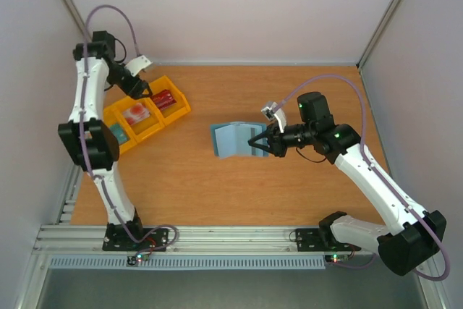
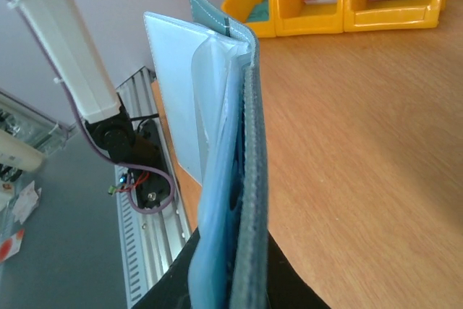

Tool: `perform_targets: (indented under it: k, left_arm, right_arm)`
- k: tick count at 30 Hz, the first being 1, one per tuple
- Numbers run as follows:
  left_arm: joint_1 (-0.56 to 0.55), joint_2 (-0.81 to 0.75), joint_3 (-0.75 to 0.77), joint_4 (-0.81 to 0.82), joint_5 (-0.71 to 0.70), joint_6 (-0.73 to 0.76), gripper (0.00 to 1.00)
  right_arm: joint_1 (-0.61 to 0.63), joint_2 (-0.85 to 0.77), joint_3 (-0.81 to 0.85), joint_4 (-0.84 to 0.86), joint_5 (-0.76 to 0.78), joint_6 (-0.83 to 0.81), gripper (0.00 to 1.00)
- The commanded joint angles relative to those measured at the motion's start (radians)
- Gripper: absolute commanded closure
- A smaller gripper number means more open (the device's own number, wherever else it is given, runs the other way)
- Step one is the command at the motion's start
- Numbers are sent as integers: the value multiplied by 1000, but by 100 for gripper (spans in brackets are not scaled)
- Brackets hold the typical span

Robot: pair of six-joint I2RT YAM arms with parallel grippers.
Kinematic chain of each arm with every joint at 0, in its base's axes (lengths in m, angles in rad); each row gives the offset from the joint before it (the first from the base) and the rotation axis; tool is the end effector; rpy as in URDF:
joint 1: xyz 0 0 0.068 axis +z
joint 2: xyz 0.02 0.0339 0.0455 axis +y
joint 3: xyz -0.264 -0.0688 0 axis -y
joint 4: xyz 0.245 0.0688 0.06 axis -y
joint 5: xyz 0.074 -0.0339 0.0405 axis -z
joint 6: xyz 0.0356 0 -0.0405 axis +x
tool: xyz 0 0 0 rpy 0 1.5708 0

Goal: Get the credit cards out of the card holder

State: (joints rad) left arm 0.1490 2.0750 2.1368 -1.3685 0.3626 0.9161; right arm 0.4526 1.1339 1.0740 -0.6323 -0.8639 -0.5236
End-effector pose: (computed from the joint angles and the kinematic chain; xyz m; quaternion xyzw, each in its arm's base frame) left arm 0.4136 0.0493 0.3161 0.3869 0.8953 -0.0882 0.2023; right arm 0.1961 0.1255 0.3359 -0.5427 0.6424 0.3649 0.3994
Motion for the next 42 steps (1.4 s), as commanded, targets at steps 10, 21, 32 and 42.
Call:
perform_targets:
  k: [10,21,32,42]
  left_arm:
    - [-306,-965,-897,488,658,-425,1]
    - [-508,-1162,-1331,1261,546,-1160,1]
    - [-527,-1188,-1449,1473,712,-1223,77]
    - [-547,-1225,-1470,1591,692,-1265,100]
  right_arm:
    - [86,-60,34,121,82,196,99]
    - [259,-19,108,91,145,176,99]
    - [279,33,162,67,59,100,91]
    - [213,-57,119,9,55,-3,67]
